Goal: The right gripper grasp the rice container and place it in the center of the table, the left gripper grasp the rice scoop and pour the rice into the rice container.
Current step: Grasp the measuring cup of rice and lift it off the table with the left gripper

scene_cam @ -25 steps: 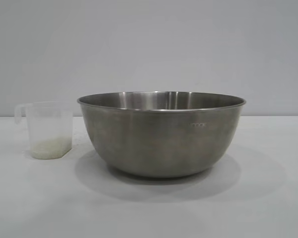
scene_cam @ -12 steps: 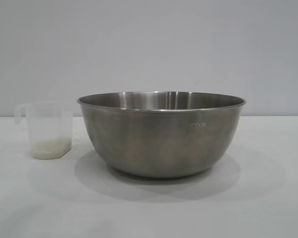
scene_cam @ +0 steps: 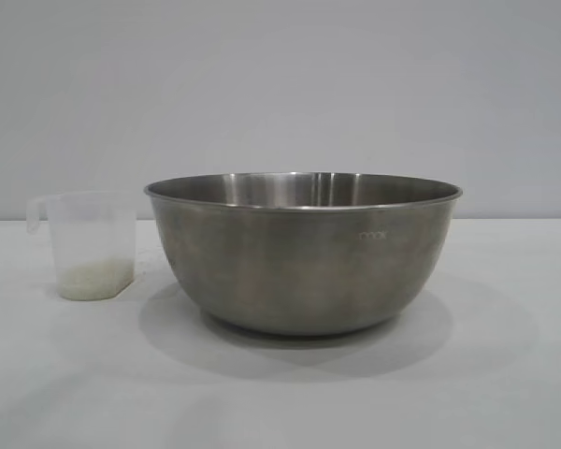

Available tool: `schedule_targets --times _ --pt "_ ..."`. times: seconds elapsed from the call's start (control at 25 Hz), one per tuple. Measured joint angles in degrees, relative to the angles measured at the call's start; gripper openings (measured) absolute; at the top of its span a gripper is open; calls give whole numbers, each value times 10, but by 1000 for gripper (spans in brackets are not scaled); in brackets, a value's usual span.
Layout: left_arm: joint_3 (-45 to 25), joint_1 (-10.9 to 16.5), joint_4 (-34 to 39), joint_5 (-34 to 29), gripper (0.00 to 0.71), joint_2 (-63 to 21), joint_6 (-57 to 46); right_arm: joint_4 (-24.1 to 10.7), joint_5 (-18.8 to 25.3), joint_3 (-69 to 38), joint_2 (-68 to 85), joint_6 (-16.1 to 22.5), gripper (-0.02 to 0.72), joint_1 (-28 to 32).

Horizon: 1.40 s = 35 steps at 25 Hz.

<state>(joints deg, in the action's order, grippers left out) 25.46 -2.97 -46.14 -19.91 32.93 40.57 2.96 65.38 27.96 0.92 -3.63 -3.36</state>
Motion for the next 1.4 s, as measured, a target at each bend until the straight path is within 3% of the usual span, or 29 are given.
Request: schedule_targets --times 0.44,0.6,0.72,0.96,1.12,1.28,1.4 --pt "0 0 14 -11 447 35 297 0 0 0 0 0 414 0" --pt "0 0 116 -24 447 35 320 0 0 0 0 0 414 0" --pt "0 0 137 3 447 35 243 0 0 0 0 0 414 0" --pt "0 0 -71 35 447 45 -38 0 0 0 0 0 414 0" --pt "0 0 -243 0 447 62 -109 0 0 0 0 0 414 0" --pt "0 0 -349 -39 447 64 -63 0 0 0 0 0 414 0" --pt "0 0 -365 -97 447 64 161 0 0 0 0 0 414 0"
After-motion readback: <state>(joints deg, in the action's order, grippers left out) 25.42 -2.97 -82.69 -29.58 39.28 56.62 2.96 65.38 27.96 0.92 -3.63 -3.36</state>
